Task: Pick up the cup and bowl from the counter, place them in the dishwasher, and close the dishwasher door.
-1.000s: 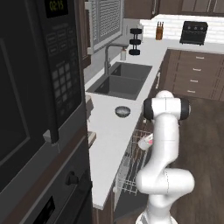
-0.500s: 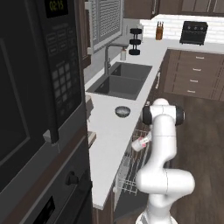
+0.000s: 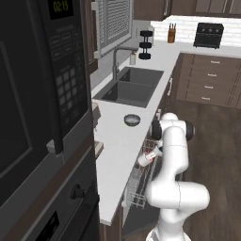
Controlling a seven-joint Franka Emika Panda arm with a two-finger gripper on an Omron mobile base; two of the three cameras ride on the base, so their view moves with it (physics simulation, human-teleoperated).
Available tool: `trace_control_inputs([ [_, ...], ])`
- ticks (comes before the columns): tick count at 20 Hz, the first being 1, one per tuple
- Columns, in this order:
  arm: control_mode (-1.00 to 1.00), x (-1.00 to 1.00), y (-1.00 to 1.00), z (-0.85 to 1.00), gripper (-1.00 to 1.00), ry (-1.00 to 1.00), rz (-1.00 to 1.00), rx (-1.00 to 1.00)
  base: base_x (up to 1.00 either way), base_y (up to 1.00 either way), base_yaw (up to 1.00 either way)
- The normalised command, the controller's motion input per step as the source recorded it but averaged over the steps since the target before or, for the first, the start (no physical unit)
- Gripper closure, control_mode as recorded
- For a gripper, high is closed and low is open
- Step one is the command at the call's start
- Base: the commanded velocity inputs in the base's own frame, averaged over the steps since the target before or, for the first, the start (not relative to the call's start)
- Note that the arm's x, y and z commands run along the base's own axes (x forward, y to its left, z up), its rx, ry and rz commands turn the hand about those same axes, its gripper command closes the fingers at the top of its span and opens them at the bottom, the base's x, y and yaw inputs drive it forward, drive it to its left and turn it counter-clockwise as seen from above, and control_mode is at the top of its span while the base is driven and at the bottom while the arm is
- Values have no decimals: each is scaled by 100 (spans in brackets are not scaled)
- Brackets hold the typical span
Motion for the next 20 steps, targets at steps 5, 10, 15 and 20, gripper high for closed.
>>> trace_control_inputs([
  [5,-100,-3,-4,-80,100,3,0,-3,0,0,0],
  [10,-100,-49,-39,-95,-100,9,0,-6,0,0,0],
  [15,-100,-95,-67,-36,-100,12,0,0,0,0,0],
  [20,-100,-87,-39,65,-100,-6,0,4,0,0,0],
])
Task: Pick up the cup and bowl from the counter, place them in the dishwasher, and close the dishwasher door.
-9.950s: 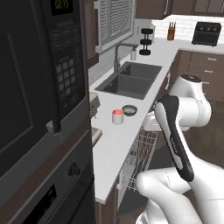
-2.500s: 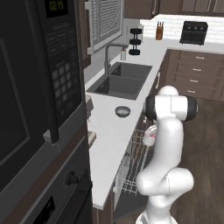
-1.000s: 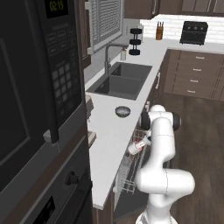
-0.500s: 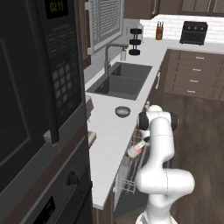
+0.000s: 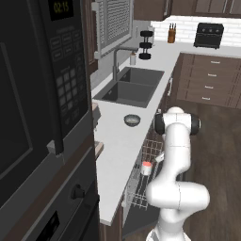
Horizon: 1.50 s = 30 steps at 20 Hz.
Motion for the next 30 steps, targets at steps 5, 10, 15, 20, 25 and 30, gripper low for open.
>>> trace_control_inputs([
  [5,-100,-39,0,100,-100,-14,-2,0,0,0,0],
  [10,-100,-2,-14,100,-100,28,-27,0,0,0,0],
  [15,-100,-34,-7,100,-100,15,-32,0,0,0,0],
  [20,-100,-57,4,100,-100,9,-35,0,0,0,0],
  [25,-100,-12,5,100,-100,23,-45,0,0,0,0],
  [30,-100,0,9,95,-100,28,-37,0,0,0,0],
])
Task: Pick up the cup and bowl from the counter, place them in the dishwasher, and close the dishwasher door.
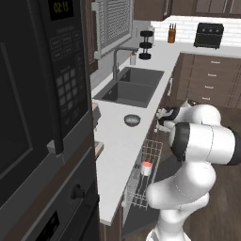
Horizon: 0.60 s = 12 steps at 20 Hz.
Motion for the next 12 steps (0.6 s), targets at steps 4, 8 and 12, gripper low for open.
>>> trace_control_inputs([
  [4,-100,0,14,77,-100,25,-25,10,0,0,0],
  [8,-100,2,1,48,-100,4,-19,13,0,0,0],
  [12,-100,0,15,12,-100,-6,-6,14,0,0,0],
])
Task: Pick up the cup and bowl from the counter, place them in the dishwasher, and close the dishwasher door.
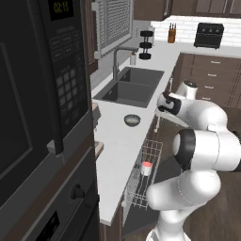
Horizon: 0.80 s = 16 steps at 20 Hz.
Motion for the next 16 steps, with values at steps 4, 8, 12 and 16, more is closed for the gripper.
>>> trace_control_inputs([
  [4,-100,26,43,0,-100,-15,-2,2,0,0,0],
  [8,-100,43,39,0,-100,0,0,0,0,0,0],
  [12,-100,50,44,0,-100,11,0,1,0,0,0],
  [16,-100,54,29,0,-100,6,0,0,0,0,0],
])
